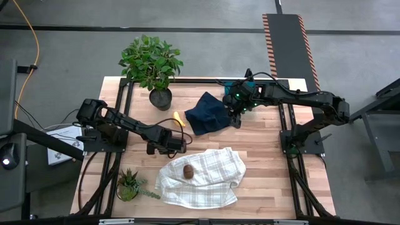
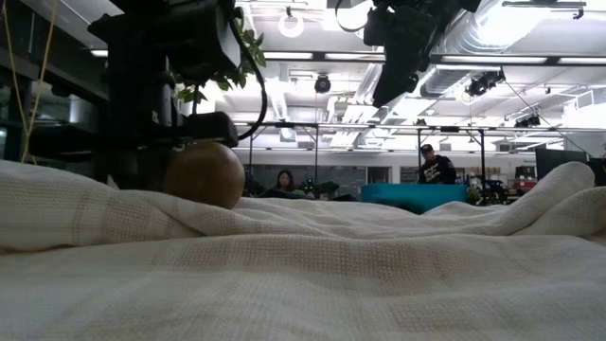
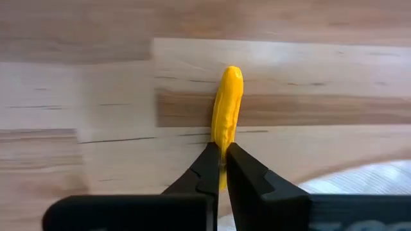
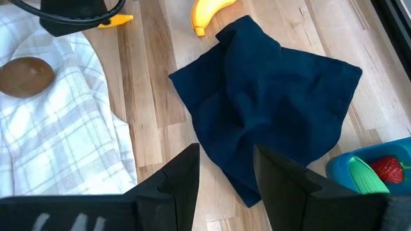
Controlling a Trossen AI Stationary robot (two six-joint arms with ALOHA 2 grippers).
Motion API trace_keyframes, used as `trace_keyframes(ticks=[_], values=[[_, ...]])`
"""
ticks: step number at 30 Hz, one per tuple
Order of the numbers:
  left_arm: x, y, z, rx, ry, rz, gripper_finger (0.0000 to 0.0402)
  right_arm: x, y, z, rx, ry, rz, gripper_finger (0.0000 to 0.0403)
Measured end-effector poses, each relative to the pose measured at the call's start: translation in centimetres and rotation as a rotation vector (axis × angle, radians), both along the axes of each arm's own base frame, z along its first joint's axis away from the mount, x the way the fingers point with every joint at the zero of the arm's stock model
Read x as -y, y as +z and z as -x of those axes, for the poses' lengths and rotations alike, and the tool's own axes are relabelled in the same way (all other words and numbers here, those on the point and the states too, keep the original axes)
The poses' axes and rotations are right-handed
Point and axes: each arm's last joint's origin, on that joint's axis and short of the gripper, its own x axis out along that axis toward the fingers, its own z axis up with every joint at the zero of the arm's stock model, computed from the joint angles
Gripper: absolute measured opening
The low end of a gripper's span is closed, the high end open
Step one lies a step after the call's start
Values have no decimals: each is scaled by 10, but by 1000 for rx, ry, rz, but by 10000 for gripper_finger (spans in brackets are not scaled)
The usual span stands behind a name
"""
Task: Pick and placing Produce into tupperware
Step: Put the yellow corn into the blue bin
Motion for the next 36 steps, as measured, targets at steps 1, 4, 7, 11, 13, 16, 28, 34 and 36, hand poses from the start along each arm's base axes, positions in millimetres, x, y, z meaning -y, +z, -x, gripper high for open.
trace_keyframes(ticks=[1, 4, 7, 11, 13, 16, 28, 34, 36], values=[[0, 0, -1, 14, -4, -2, 10, 0, 0, 0, 0, 0, 0, 139], [0, 1, -5, 53, -5, -20, 6, 0, 0, 0, 0, 1, 1, 139], [0, 2, -9, 97, -22, -33, 2, 1, 3, 2, 16, -5, 4, 139], [-1, 3, -14, 147, -17, -58, 6, 2, 15, 10, 73, -17, 21, 139], [-1, 4, -16, 172, -18, -74, 7, 5, 22, 16, 105, -37, 26, 139], [-2, 6, -22, 240, -31, -102, 4, 10, 34, 28, 151, -78, 31, 139], [-17, 29, -56, 633, -108, -292, 6, 22, 59, 63, 276, -149, -51, 139], [-38, 56, -74, 925, -145, -442, 7, 25, 58, 66, 280, -152, -114, 139], [-43, 65, -77, 1012, -165, -489, 7, 24, 57, 67, 289, -157, -140, 139]])
